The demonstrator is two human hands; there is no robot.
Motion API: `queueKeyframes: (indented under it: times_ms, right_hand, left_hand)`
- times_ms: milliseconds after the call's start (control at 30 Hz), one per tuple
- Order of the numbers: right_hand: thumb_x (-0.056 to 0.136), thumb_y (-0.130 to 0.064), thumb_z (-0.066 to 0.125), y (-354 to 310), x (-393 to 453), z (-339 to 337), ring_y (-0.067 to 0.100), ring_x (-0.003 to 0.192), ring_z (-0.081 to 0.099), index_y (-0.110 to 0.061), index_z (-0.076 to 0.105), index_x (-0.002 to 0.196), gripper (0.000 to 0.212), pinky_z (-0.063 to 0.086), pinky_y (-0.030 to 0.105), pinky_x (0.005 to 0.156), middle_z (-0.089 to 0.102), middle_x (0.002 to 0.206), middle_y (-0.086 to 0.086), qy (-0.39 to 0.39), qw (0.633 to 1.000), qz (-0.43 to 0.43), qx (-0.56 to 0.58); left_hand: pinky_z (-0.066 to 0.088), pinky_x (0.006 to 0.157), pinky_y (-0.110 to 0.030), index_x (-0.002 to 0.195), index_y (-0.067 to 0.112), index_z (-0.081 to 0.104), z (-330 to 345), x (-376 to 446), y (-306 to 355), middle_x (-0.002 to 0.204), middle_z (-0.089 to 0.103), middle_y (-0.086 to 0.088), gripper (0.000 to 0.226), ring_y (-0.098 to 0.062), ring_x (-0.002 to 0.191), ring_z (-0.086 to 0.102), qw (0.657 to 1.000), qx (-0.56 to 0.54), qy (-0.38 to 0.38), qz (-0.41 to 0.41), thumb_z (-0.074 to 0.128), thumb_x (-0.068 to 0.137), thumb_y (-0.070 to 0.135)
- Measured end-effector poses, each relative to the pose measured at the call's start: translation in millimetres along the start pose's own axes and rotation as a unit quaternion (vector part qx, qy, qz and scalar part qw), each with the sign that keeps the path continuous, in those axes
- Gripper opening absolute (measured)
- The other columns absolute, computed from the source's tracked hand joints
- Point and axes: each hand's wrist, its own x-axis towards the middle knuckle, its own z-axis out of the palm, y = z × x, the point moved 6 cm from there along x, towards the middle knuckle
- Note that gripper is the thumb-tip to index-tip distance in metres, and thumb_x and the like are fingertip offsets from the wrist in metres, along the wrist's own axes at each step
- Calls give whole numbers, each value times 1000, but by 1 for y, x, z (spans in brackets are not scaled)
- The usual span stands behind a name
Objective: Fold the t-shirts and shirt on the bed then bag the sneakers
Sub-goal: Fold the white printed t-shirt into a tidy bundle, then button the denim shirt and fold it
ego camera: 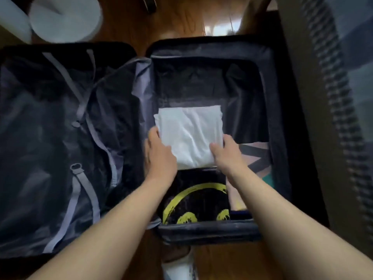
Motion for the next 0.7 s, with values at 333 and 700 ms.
queueKeyframes:
  times_ms: [333, 700]
  right_hand:
    - [92, 7, 35, 65, 43, 53, 36, 104, 54, -9, 47, 118, 32, 46, 48, 87, 56, 115, 16, 118, 947, -11, -297]
    - [87, 0, 52, -33, -110, -54, 39, 103, 54, -13, 44, 133, 48, 44, 45, 77, 46, 123, 12, 31, 956, -93, -276]
  left_hand:
    - [46, 74, -41, 134, 14, 40, 76, 31, -58, 127, 34, -14, 47, -29, 88, 45, 911, 374, -81, 151, 48, 92, -4]
    - [46, 92, -39, 120, 16, 60, 34, -72, 47, 130, 59, -10, 31, -32, 119, 51, 907, 344, -219, 107, 43, 93, 16]
